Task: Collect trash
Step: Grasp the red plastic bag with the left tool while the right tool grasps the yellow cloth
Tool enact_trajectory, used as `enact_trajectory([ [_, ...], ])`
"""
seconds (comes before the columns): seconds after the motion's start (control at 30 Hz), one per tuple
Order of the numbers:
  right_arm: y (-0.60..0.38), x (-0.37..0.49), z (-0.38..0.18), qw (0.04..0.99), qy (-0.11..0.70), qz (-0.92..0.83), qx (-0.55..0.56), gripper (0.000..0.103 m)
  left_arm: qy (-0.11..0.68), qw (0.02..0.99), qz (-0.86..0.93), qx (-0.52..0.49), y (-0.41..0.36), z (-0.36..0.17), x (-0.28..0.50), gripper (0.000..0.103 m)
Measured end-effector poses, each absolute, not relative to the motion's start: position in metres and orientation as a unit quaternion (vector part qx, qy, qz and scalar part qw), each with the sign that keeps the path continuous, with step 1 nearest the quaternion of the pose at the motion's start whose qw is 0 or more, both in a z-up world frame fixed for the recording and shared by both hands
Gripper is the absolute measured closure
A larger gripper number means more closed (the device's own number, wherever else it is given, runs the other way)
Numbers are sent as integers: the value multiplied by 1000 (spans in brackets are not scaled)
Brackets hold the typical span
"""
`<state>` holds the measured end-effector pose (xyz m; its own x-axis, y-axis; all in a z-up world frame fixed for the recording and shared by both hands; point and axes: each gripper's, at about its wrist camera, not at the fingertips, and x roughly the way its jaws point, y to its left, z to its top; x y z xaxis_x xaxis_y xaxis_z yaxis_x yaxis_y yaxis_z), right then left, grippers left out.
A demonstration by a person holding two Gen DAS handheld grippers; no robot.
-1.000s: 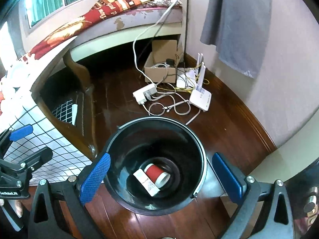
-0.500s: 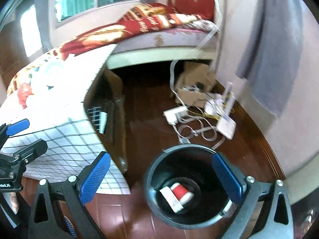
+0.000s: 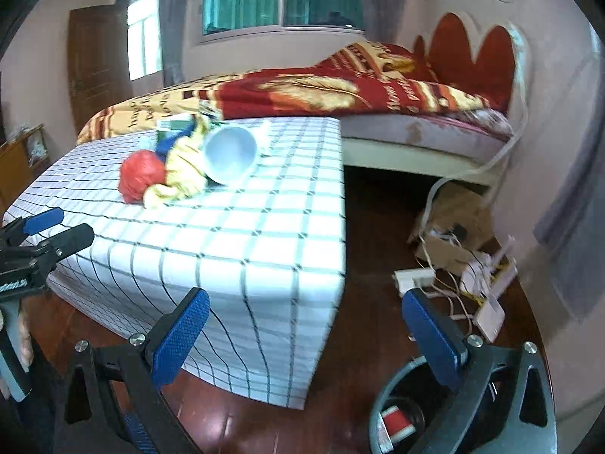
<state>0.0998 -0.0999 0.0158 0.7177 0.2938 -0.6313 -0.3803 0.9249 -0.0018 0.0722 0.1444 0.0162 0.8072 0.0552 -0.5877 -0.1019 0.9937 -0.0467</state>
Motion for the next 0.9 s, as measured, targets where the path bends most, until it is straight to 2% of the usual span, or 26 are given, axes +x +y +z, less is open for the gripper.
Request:
enact_trajectory([
  [0.23,-54,131,26,923,316,209,-72,0,306,947,74,-59,181,18,117,5],
  [0.6,-29,188,10,918,335,203,-57,1,324,940,73,-80,181,4,161,12],
  [0.7,-25,197,5,916,339,207,-53,1,330,937,68,-95,186,-2,167,22],
  [0.73,-25,199,4,916,341,208,-52,1,330,936,62,-103,189,-3,168,30],
  [0.77,-22,201,2,915,342,210,-52,1,329,936,57,-108,191,-3,169,43],
  [0.87,-14,204,1,913,341,219,-50,1,323,939,51,-112,195,-3,166,62],
  [0.9,-10,205,1,912,340,223,-49,1,320,939,50,-112,196,-2,164,66],
])
